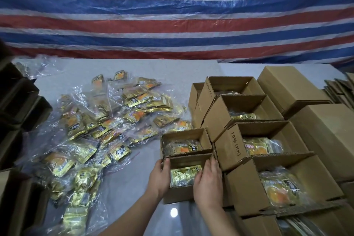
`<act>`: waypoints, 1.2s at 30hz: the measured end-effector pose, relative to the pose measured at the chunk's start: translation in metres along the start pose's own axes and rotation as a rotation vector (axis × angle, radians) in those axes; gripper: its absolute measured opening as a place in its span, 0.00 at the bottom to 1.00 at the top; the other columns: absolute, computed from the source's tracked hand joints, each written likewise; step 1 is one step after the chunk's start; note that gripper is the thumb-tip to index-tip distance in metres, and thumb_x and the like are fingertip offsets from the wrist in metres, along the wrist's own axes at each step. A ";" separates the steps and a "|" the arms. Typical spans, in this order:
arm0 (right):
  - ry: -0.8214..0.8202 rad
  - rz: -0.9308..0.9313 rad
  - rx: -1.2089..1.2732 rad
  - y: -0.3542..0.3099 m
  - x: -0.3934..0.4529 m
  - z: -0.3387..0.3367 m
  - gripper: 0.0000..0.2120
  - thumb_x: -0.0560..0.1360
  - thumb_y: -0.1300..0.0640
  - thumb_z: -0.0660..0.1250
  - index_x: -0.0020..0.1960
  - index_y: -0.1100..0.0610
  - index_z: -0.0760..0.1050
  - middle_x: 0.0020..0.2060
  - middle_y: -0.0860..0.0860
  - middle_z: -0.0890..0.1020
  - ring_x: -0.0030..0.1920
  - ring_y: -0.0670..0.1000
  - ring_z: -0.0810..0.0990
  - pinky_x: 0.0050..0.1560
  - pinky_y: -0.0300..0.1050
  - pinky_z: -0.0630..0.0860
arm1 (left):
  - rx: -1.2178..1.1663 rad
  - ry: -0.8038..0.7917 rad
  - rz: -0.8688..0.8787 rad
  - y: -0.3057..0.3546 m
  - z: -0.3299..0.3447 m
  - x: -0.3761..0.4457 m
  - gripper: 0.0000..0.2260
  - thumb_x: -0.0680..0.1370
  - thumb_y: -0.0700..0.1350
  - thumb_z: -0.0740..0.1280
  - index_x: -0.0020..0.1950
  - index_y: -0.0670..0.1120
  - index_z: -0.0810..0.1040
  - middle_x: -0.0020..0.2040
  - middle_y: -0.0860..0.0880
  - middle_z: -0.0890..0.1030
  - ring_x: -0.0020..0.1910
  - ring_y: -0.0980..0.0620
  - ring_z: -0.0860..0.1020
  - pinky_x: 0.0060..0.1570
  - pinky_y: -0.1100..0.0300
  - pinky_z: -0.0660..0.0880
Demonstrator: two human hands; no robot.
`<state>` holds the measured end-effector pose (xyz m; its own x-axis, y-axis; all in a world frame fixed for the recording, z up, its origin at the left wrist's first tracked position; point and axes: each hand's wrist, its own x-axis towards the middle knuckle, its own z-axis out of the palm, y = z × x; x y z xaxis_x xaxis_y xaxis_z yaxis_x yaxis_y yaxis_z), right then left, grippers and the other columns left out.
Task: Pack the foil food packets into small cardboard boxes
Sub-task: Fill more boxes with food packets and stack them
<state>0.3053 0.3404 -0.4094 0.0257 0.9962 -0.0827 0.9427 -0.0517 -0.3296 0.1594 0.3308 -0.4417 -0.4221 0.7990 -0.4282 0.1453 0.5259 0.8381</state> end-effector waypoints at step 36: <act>-0.204 -0.742 0.497 -0.209 -0.067 -0.055 0.06 0.81 0.55 0.62 0.53 0.51 0.78 0.46 0.43 0.78 0.48 0.46 0.77 0.45 0.37 0.70 | 0.398 0.525 0.416 0.114 -0.288 -0.195 0.14 0.81 0.56 0.58 0.62 0.53 0.76 0.57 0.57 0.78 0.56 0.59 0.75 0.57 0.60 0.73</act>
<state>0.1251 0.2886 -0.2836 -0.6331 0.7568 0.1627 0.4411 0.5255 -0.7275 0.0010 0.1509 -0.1657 -0.6167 0.7628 0.1944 0.6530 0.3577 0.6676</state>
